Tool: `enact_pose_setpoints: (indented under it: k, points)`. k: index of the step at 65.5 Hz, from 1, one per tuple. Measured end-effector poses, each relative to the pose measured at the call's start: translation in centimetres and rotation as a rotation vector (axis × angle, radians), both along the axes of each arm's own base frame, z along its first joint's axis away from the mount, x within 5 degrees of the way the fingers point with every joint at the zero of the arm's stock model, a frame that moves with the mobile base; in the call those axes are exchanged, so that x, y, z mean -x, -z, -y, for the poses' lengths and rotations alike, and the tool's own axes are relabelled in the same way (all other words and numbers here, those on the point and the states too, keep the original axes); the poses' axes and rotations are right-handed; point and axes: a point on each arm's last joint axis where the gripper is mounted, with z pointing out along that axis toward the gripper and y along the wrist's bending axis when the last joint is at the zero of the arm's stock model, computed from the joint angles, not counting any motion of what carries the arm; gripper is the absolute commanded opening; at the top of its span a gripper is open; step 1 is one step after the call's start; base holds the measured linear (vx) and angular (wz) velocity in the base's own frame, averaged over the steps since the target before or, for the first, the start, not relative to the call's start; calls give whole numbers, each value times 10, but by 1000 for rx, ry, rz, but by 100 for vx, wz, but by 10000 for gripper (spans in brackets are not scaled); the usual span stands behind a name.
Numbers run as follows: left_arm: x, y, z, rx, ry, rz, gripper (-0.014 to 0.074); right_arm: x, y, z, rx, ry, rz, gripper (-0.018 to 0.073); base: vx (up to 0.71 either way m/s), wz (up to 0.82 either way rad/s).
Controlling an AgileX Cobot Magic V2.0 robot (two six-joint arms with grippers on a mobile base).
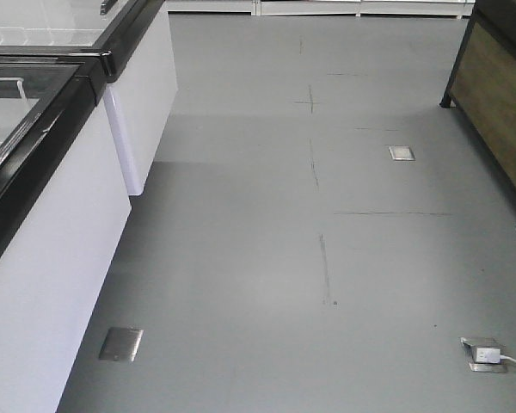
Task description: Left arm holds basket, right arm returns cookies
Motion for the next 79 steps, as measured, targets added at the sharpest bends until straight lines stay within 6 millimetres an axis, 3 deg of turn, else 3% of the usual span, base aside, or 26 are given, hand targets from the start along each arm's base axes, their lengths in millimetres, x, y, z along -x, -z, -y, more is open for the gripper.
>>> enact_pose_setpoints:
  k: [27,58,79]
  points:
    - [-5,-3,-3,-8,-7,4,324,0,0,0,0,0,0,-6,0,0]
    - [-8,-4,-2,4,-6,16,-5,0,0,0,0,0,0,-6,0,0]
    - [-8,-4,-2,29,-13,31,-6,0,0,0,0,0,0,-6,0,0]
